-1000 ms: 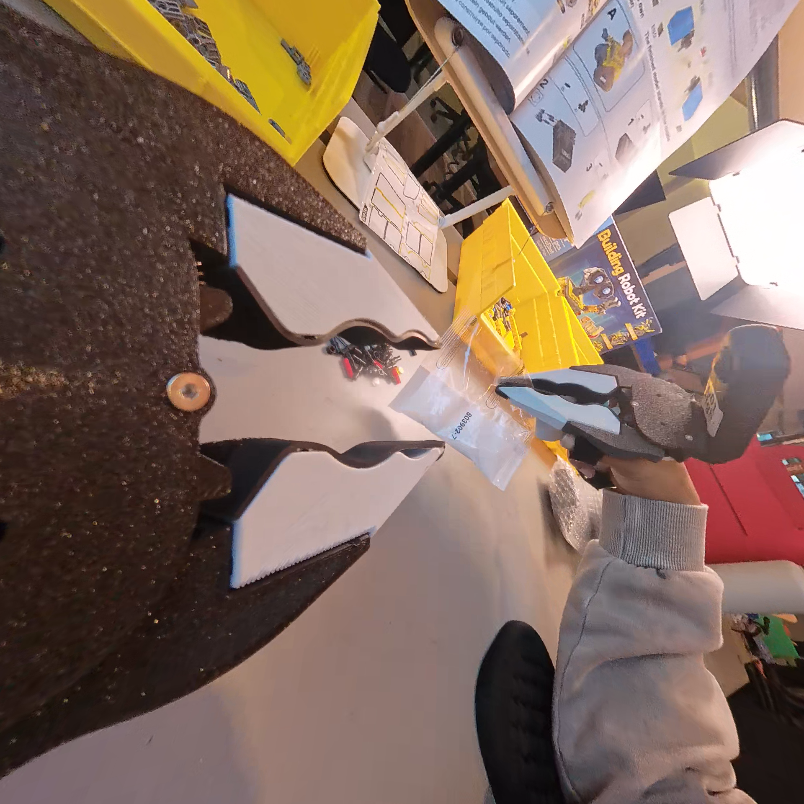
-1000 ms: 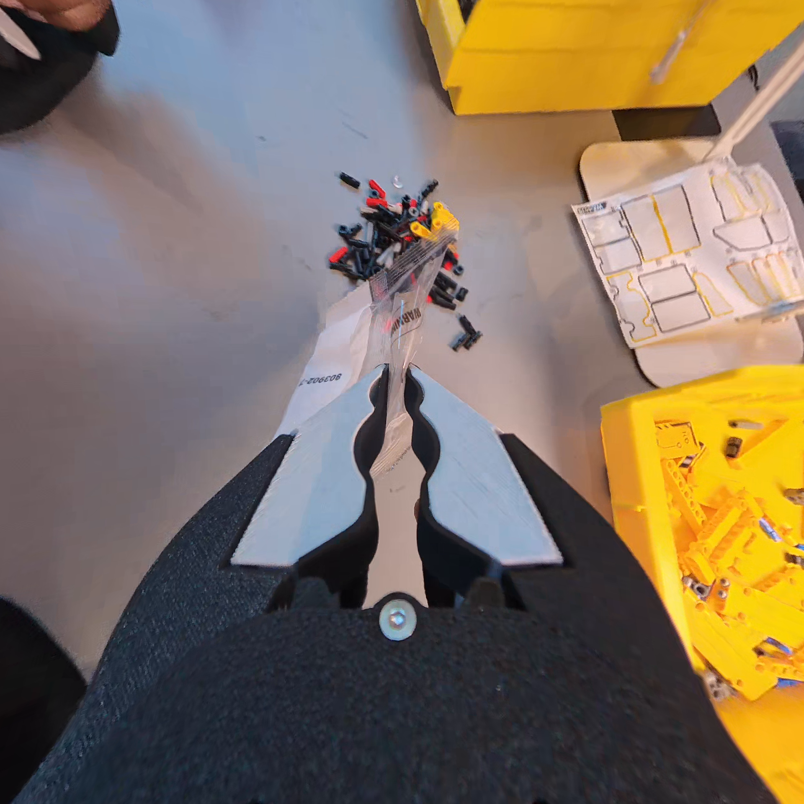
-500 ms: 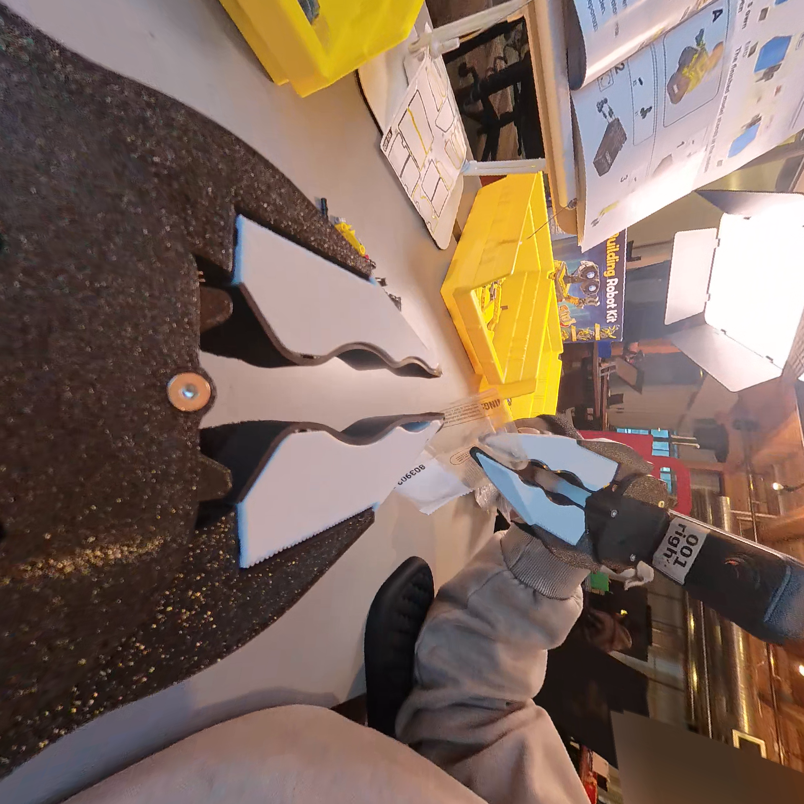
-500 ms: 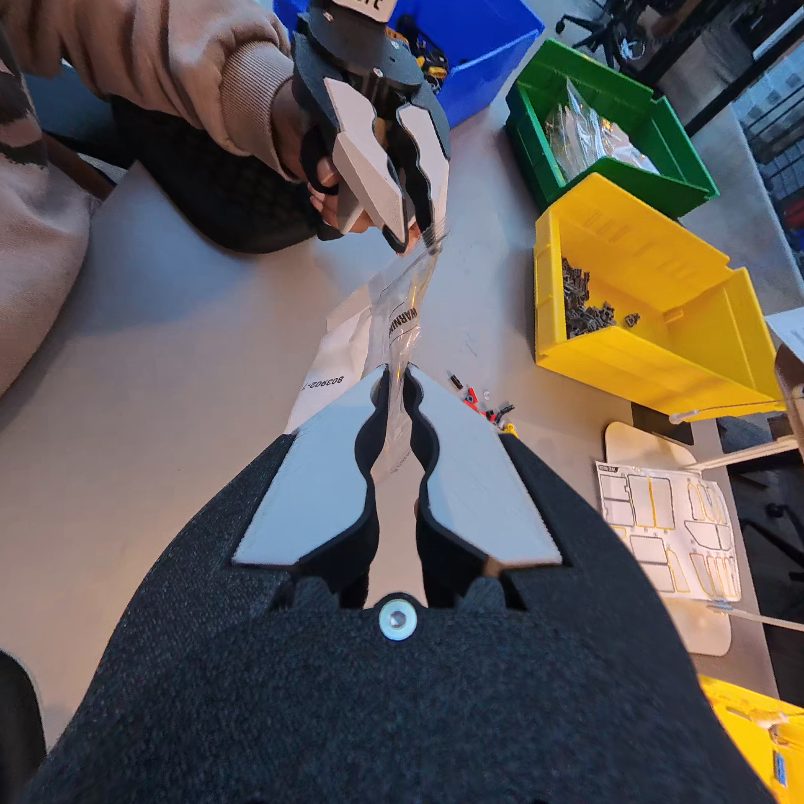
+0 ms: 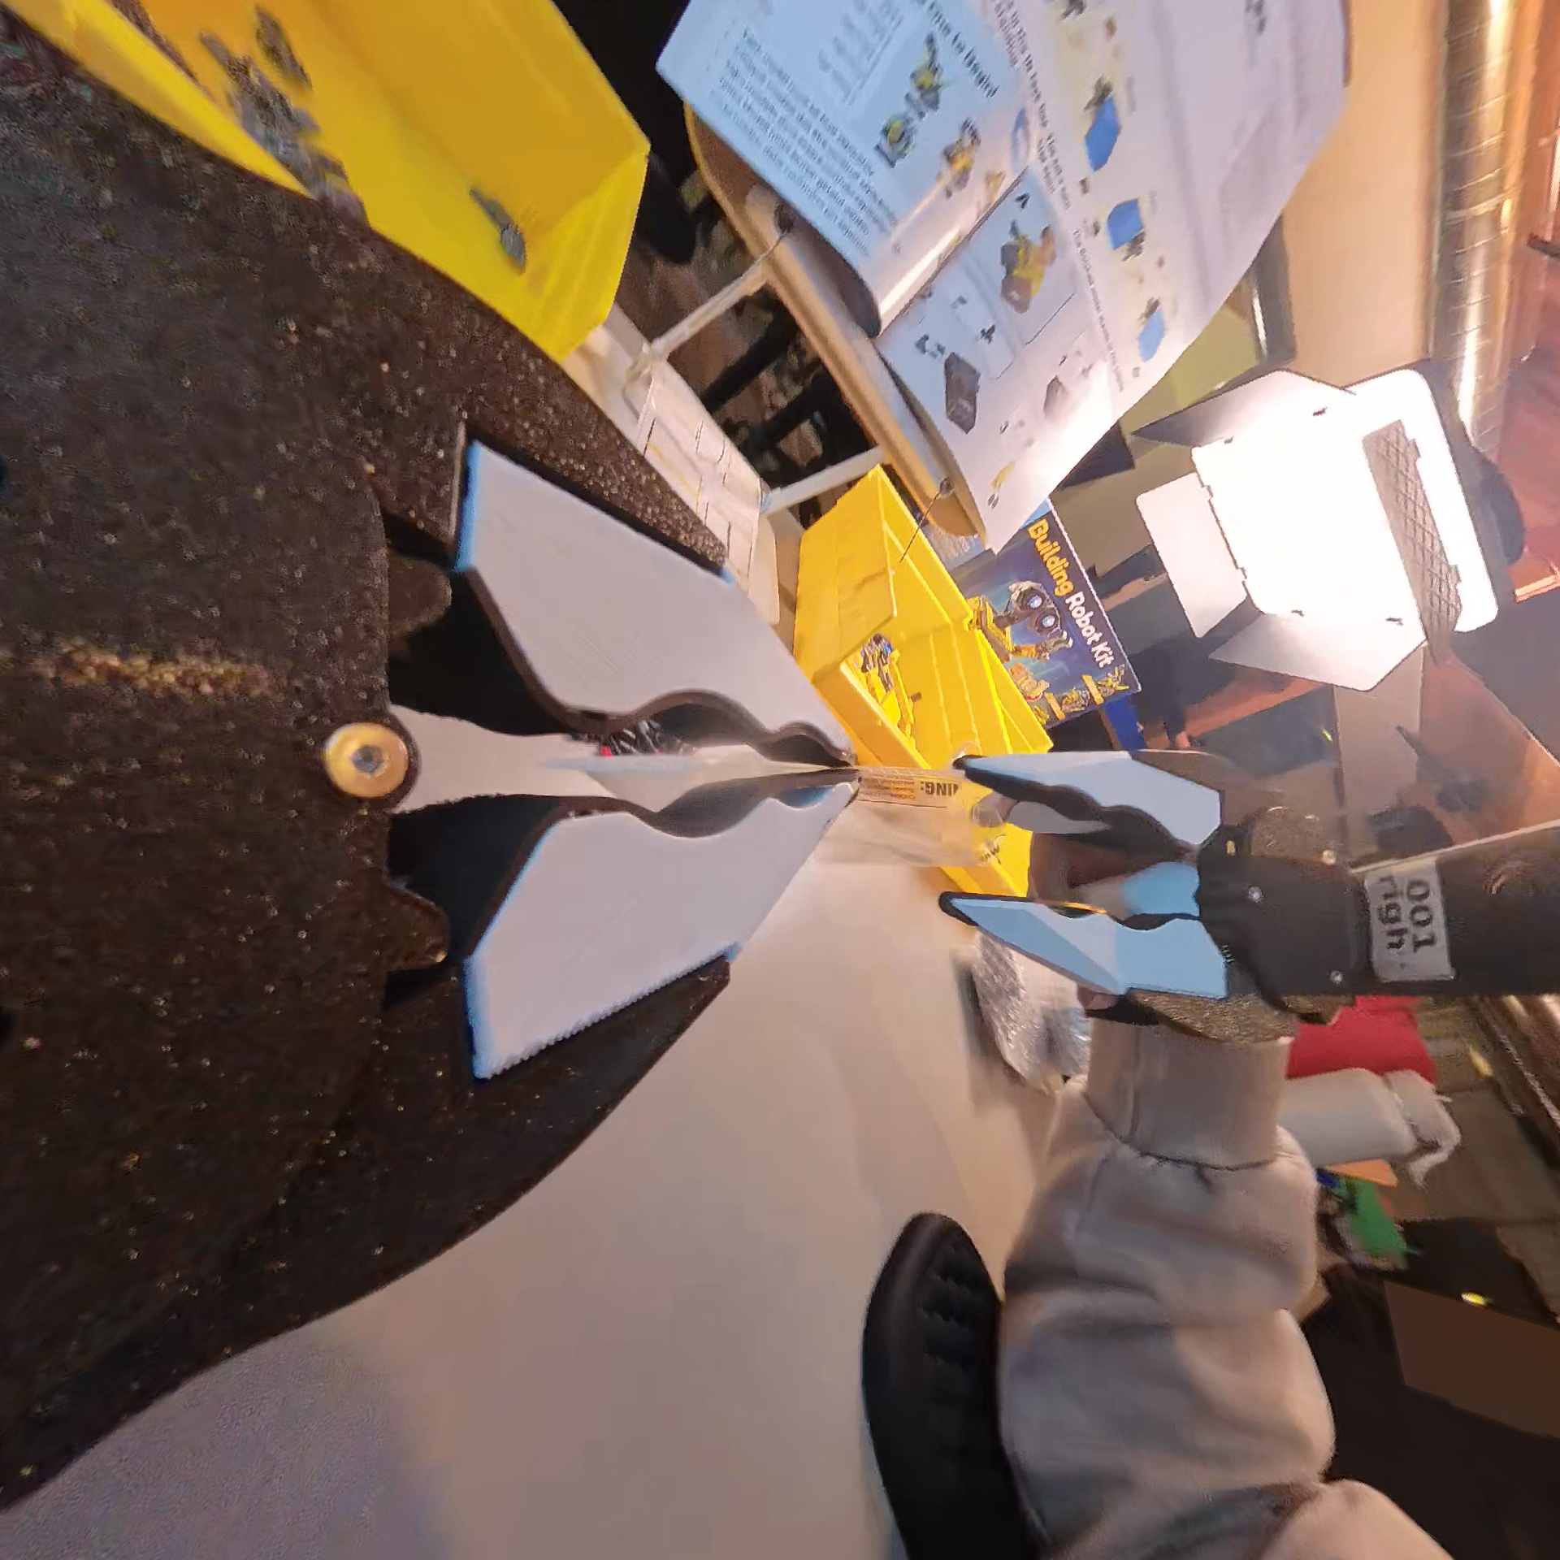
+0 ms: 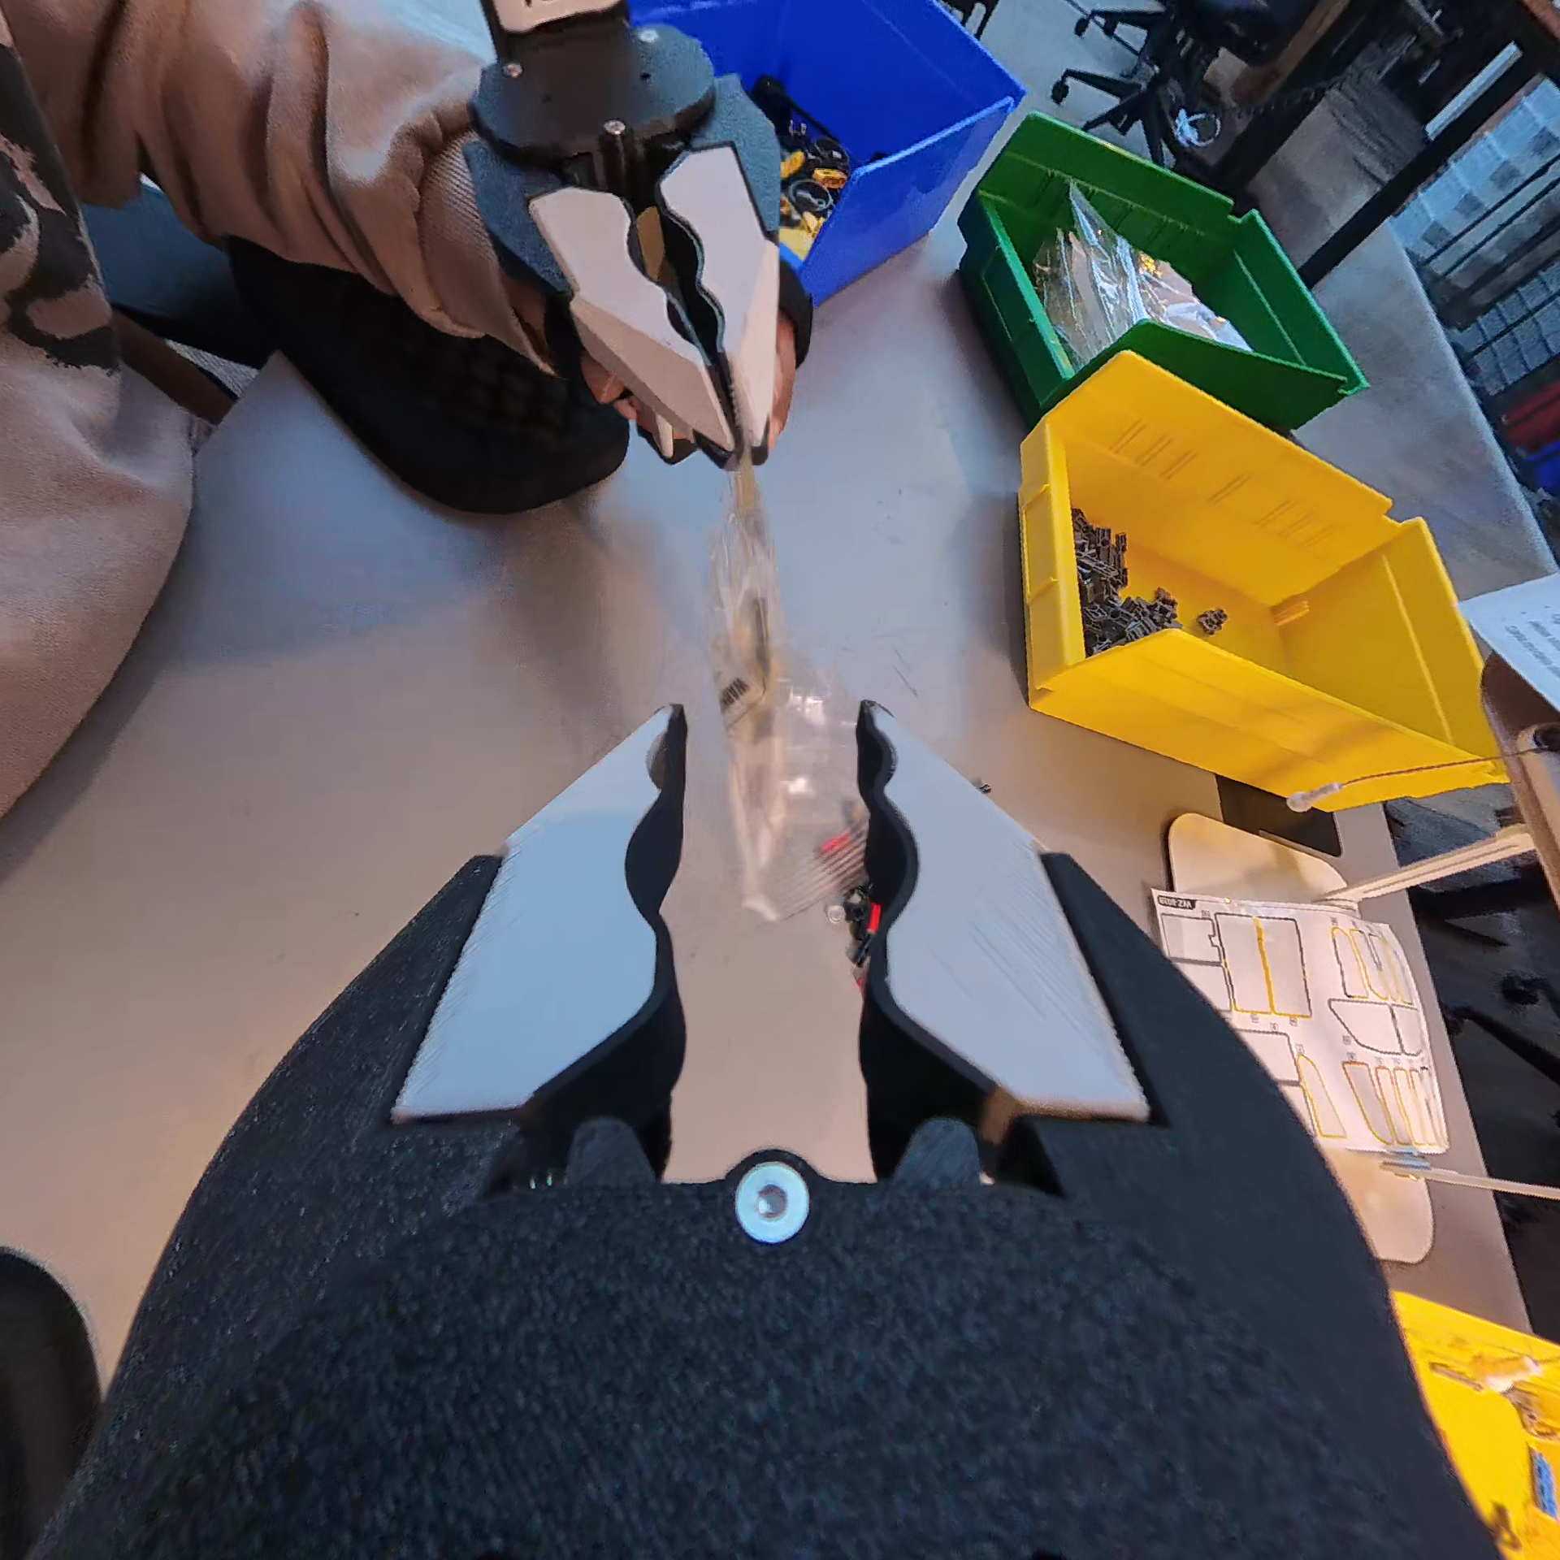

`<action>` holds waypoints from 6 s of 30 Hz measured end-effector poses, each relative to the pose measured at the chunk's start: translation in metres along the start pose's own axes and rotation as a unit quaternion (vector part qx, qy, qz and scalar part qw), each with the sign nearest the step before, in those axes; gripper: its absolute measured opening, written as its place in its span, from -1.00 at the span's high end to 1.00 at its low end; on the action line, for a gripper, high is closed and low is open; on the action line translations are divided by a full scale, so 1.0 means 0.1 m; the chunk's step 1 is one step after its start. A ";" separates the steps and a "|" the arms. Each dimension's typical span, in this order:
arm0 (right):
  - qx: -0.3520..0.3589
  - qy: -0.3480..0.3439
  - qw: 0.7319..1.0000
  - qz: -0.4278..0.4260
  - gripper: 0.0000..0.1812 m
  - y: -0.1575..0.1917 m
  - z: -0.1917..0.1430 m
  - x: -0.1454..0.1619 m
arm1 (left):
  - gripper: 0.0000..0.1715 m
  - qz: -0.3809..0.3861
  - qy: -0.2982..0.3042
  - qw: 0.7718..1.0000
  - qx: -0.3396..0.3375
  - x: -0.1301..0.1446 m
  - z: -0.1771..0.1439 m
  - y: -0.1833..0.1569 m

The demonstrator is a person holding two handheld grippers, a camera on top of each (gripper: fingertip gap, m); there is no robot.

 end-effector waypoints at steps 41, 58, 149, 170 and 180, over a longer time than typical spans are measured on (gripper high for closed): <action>0.036 0.144 0.985 -0.083 0.58 0.19 0.52 0.38 | 1.00 -0.048 0.009 0.993 0.108 0.06 0.09 -0.32; 0.055 0.144 0.988 -0.003 -0.31 -0.05 0.47 0.54 | 1.00 -0.111 0.058 0.987 0.103 0.29 0.09 -0.23; -0.037 0.077 0.996 0.021 0.76 0.28 0.33 0.11 | 1.00 -0.310 -0.068 0.945 0.084 0.15 -0.15 0.17; 0.002 0.109 0.994 -0.004 1.00 0.26 0.54 0.26 | 1.00 -0.272 -0.100 0.955 0.061 0.00 -0.13 0.18; 0.144 0.050 0.975 -0.163 1.00 -0.04 0.45 0.01 | 1.00 -0.216 0.025 0.972 0.089 0.31 0.05 -0.08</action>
Point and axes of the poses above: each gripper's, where its closed fingertips meet, z out along the fingers, x out of its underside, y = z × x across the jaws, the point moved 1 cm from there along -z, back along the fingers, and after that the axes turned 11 degrees about x, right-handed, at the moved point
